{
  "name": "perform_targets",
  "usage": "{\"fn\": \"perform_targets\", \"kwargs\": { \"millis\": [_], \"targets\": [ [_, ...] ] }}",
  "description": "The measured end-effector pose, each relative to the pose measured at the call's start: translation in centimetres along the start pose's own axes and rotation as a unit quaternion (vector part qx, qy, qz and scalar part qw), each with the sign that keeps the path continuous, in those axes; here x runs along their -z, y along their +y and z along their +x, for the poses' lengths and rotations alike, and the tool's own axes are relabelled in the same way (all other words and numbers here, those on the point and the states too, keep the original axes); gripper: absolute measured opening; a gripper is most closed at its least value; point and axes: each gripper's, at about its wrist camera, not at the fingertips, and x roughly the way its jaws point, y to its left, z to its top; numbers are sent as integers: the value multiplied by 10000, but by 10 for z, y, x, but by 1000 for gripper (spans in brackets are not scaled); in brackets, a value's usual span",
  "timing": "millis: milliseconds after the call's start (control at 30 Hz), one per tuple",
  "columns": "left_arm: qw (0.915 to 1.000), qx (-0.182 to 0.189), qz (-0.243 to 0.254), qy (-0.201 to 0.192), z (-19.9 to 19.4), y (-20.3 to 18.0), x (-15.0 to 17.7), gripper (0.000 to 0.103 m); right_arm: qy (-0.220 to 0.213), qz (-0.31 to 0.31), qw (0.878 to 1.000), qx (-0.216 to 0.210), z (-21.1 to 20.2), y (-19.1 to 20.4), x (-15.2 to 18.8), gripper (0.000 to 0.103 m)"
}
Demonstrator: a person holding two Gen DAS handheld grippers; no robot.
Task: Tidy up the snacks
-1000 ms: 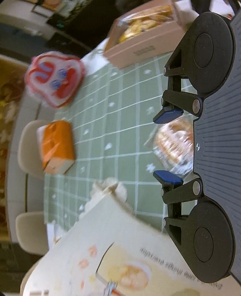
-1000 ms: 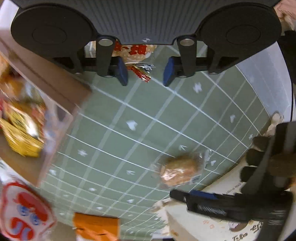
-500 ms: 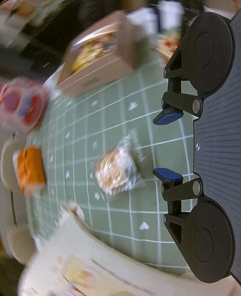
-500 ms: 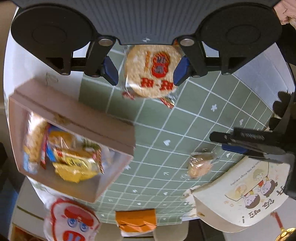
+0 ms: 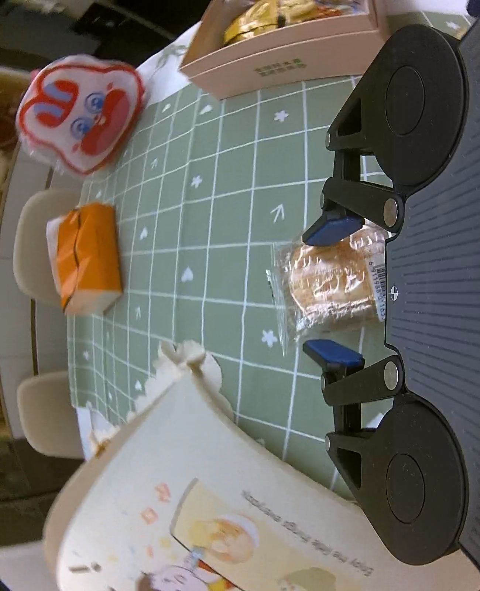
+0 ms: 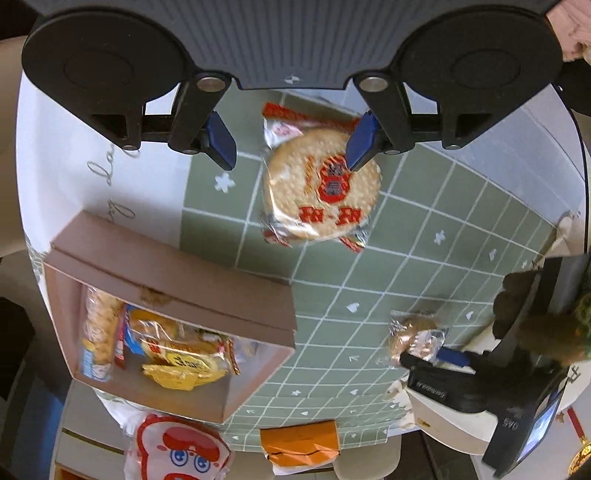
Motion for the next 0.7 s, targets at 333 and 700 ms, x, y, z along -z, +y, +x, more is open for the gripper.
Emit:
{"fn": "perform_targets", "kwargs": {
  "millis": [333,700],
  "targets": [
    [9975,638,-53,295,0,-8,9,55,-56,154,9999,-16,2,-6,6,78],
    [9818,1665,501,762,-58,-29,73,45,-215,344,9991,-118,6,-10,5,79]
  ]
}}
